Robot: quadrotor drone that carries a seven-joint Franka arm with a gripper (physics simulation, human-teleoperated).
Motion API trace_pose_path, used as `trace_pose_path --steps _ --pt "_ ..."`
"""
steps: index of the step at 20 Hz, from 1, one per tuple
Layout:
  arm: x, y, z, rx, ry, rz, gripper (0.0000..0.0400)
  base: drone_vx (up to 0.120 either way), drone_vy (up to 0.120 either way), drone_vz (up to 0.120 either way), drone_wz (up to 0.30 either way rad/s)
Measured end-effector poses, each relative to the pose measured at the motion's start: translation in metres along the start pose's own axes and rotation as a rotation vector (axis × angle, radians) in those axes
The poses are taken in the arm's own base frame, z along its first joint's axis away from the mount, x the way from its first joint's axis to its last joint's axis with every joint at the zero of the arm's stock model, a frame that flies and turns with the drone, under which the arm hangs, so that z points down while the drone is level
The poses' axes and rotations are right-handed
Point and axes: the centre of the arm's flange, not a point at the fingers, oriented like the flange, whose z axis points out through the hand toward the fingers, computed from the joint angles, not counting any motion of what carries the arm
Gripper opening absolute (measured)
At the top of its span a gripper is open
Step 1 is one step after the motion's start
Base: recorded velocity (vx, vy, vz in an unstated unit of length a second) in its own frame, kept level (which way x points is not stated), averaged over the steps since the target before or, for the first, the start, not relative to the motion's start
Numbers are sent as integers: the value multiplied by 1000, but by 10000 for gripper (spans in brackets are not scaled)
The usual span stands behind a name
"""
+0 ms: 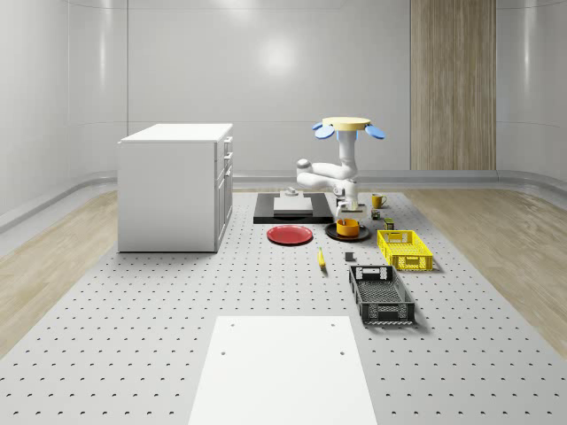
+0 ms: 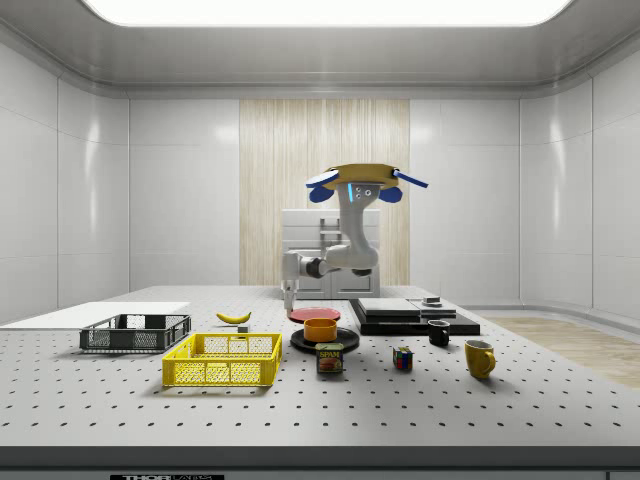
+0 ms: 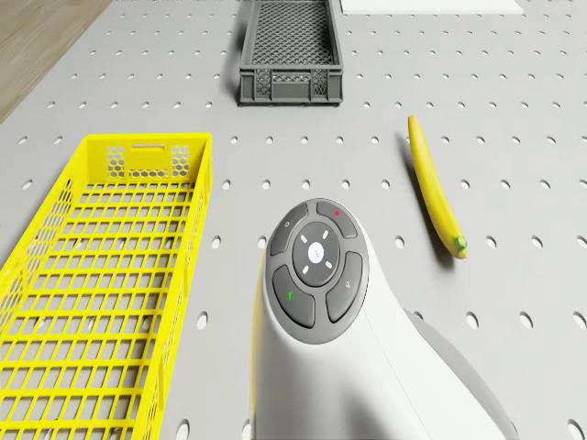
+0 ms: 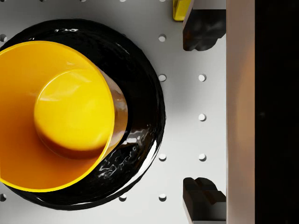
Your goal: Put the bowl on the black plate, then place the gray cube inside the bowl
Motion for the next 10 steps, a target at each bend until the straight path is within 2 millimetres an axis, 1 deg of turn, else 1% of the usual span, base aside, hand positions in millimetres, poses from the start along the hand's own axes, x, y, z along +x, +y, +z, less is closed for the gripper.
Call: trace_pose_path --steps 5,6,9,10 --pt "0 0 0 0 0 0 400 120 0 0 0" --pt "0 0 0 0 0 0 400 120 -40 0 0" --pt "0 0 0 0 0 0 400 120 -120 0 0" --pt "0 0 0 0 0 0 400 120 -80 0 0"
